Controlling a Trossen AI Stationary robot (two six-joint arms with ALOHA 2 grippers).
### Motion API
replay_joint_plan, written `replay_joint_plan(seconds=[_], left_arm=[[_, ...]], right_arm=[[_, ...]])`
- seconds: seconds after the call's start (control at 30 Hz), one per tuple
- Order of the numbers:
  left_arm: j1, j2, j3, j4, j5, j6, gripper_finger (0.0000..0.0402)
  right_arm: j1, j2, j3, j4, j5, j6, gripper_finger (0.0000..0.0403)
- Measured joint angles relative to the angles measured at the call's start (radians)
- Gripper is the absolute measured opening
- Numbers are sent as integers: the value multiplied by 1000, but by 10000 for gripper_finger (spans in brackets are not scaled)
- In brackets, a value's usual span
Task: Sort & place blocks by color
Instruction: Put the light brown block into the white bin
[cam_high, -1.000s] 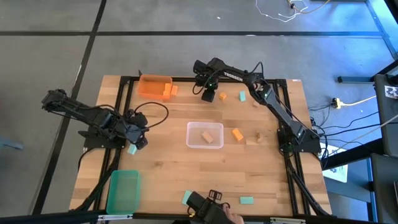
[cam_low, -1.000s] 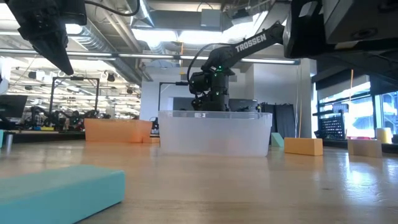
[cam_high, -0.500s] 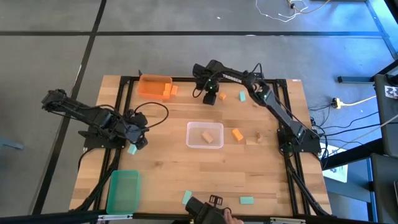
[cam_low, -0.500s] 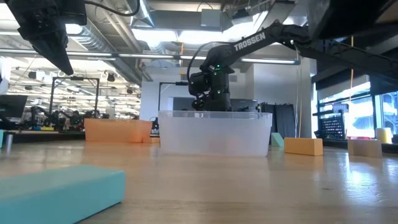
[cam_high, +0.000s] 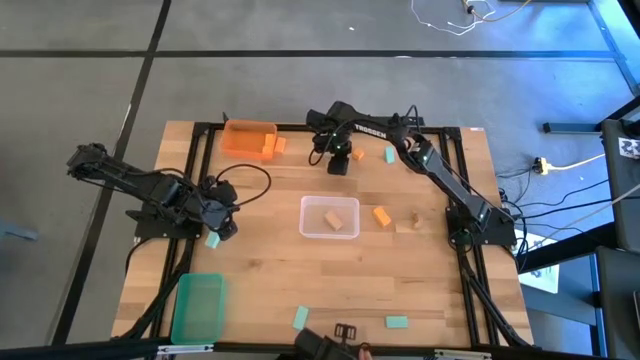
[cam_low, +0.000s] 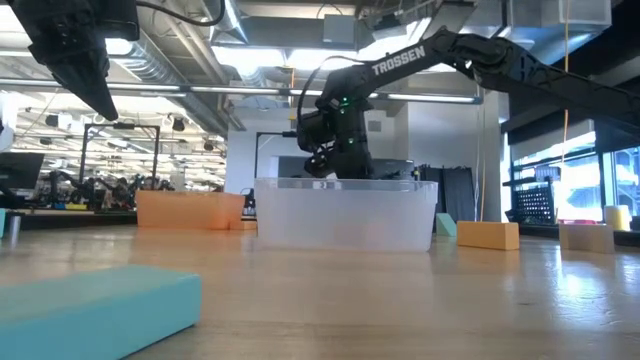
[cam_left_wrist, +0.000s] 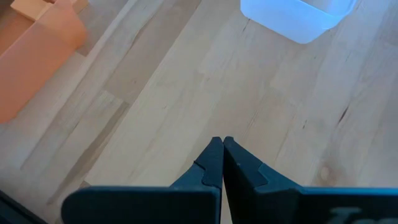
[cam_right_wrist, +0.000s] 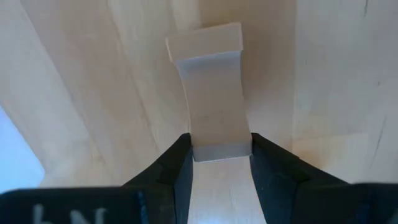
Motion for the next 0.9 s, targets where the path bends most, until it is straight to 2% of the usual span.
replay_joint_plan(seconds=[0.5,0.63,0.9], left_arm=[[0,0,0,0,0,1,0],[0,0,0,0,0,1,0],[0,0,0,-1,0,1,0]], right_arm=[[43,-106,0,-73,-1,27,132],[86,-156,0,-73,-78,44,132],[237,-220,0,-73,-165,64,132]])
